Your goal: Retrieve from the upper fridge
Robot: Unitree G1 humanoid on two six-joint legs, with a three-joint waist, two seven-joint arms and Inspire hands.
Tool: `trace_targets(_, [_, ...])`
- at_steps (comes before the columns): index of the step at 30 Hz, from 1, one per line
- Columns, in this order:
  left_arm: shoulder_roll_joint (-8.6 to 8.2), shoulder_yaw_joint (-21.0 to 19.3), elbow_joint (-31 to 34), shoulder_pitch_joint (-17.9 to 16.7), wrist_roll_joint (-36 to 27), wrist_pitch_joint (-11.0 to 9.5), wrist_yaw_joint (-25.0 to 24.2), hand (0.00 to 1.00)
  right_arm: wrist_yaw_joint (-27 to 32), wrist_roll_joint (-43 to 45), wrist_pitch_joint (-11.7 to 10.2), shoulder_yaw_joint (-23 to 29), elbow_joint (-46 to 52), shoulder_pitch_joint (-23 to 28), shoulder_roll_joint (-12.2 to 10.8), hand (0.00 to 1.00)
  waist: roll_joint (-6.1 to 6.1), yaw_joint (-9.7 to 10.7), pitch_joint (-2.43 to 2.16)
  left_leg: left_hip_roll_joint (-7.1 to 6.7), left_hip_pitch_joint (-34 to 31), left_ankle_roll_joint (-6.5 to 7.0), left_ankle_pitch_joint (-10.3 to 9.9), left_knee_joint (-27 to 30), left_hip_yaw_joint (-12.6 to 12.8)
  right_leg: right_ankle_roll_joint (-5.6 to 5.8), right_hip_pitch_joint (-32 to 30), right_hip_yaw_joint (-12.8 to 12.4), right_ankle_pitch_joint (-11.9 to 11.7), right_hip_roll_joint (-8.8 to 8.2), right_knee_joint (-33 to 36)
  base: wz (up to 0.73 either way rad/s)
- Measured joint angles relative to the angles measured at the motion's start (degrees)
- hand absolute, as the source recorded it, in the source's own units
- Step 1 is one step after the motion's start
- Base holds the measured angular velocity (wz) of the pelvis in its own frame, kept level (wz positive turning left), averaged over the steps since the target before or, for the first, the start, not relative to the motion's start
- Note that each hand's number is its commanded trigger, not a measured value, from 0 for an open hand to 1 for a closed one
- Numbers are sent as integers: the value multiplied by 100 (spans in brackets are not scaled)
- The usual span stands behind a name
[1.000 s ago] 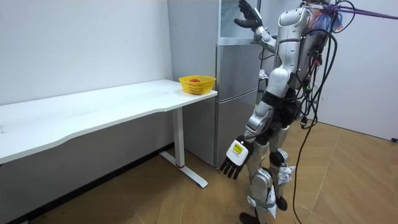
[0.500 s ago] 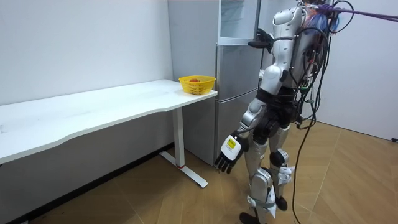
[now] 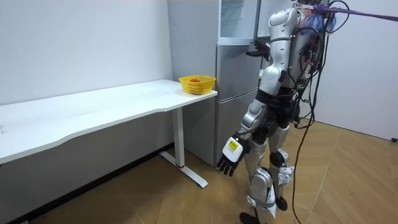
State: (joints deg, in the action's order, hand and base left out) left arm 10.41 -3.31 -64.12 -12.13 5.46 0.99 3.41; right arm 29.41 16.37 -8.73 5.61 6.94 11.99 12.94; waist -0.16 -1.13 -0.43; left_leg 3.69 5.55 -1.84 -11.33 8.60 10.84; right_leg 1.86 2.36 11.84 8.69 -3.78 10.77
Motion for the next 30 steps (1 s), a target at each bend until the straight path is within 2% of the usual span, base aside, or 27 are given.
trace_targets(2, [-33, 7, 0, 3, -53, 0, 4, 0, -15, 6, 11, -6, -244, 141, -67, 0, 18, 8, -1, -1, -3, 0, 0, -6, 2, 2, -3, -7, -1, -1, -5, 0])
trace_targets(6, [-76, 10, 1, 11, -160, -3, 6, 0, -128, -164, 57, -156, -547, 460, -200, 0, 138, 103, -16, -1, -4, 0, 0, -23, 27, 2, -27, -30, -1, 2, -2, -2])
trace_targets(11, [-106, 7, 202, 8, -191, -43, 14, 0, -339, -445, 119, -211, -1080, 496, -401, 0, 166, 161, -11, 0, 13, 0, 0, -33, 78, 2, -36, -65, 0, 3, 0, -3])
trace_targets(12, [-112, 9, 200, 24, -351, -68, 14, 0, -368, -531, 119, -244, -1232, 497, -444, 0, 163, 200, -11, 1, 15, 0, 0, -32, 78, 2, -30, -62, 0, 3, 1, 0])
trace_targets(20, [-250, 8, 232, -9, -841, -93, -15, 0, -582, -804, 221, -513, -2101, 750, -442, 0, 152, 240, -1, -2, 8, 0, -11, -42, 79, 16, -46, -61, 10, 3, -12, 0])
trace_targets(25, [-247, 7, 357, -95, -975, -95, -43, 0, -781, -909, 337, -577, -2904, 735, -442, 0, 139, 237, -1, -5, 3, 1, -11, -78, 91, 18, -58, -48, 11, 4, -24, 0])
trace_targets(30, [-249, 4, 377, -114, -1055, -112, -45, 0, -1042, -1445, 332, -551, -4465, 477, -440, 0, 76, 240, 0, -13, 3, 2, -9, -78, 72, 27, -20, -2, 16, -10, -49, 4])
